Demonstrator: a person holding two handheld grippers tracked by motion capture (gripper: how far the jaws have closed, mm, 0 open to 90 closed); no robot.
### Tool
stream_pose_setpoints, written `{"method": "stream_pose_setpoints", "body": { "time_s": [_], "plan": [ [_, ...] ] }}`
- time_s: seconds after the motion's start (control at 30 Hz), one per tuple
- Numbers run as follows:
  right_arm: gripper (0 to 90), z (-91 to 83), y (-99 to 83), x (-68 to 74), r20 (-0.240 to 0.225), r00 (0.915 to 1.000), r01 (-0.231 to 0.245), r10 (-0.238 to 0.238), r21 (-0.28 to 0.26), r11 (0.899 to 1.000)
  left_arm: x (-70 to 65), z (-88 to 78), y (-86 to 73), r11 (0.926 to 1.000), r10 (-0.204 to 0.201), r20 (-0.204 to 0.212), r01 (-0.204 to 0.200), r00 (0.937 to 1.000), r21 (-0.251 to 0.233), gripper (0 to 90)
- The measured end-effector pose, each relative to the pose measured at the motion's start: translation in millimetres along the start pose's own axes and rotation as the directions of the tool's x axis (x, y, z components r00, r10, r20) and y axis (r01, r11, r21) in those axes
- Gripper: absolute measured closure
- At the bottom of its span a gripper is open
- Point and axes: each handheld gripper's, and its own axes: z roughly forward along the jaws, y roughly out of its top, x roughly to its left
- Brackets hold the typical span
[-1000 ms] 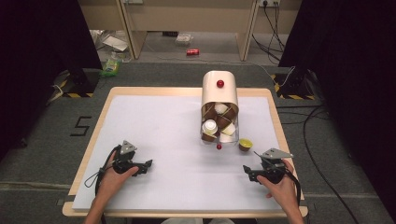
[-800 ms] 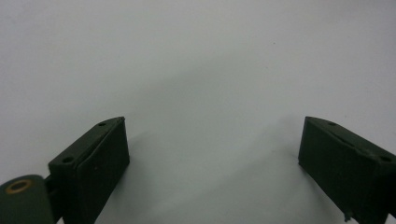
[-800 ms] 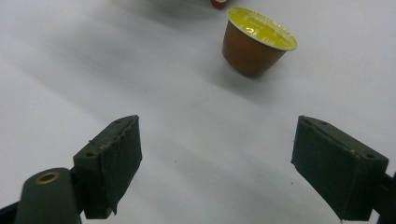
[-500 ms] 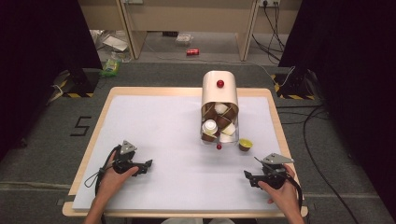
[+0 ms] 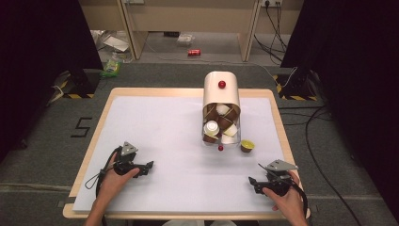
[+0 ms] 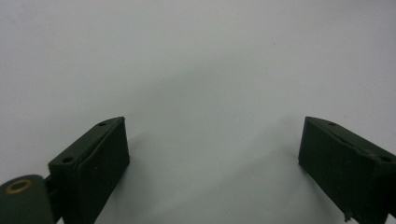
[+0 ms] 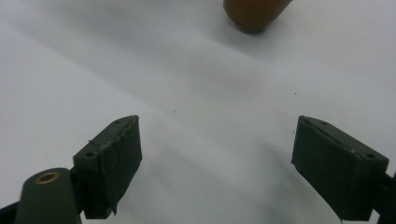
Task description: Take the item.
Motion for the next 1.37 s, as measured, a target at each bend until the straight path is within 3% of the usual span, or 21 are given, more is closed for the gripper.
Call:
{"method": "stream_pose_setpoints", "body": {
  "time_s": [0.53, 0.57, 0.63, 1.07, 1.37],
  "plan": [
    [16.4, -11.2, -17.8, -1.0, 0.009, 1.0, -0.004, 0.004, 0.004, 1.0, -0.1, 0.0, 0.0, 1.0, 0.001, 0.0, -0.001, 1.0, 0.0, 8.2],
    [16.4, -11.6, -19.2, 0.4, 0.01, 0.9997, -0.021, 0.021, 0.008, 1.0, -0.1, 0.0, 0.0, 1.0, 0.001, -0.001, -0.001, 1.0, 0.0, 8.2],
    [16.1, -11.8, -22.2, 0.0, 0.013, 0.9999, -0.007, 0.006, 0.01, 1.0, -0.1, 0.0, 0.0, 1.0, 0.001, -0.001, -0.001, 1.0, 0.0, 8.1],
    [15.8, -16.6, -35.7, 6.4, 0.035, 0.999, -0.025, 0.027, -0.054, 0.998, -0.2, 0.0, 0.0, 1.0, 0.002, -0.001, -0.002, 1.0, 0.0, 8.2],
    [15.7, -16.5, -35.9, 6.2, 0.033, 0.9991, -0.025, 0.027, -0.055, 0.998, -0.2, 0.0, 0.0, 1.0, 0.002, -0.001, -0.002, 1.0, 0.0, 8.1]
  ]
}}
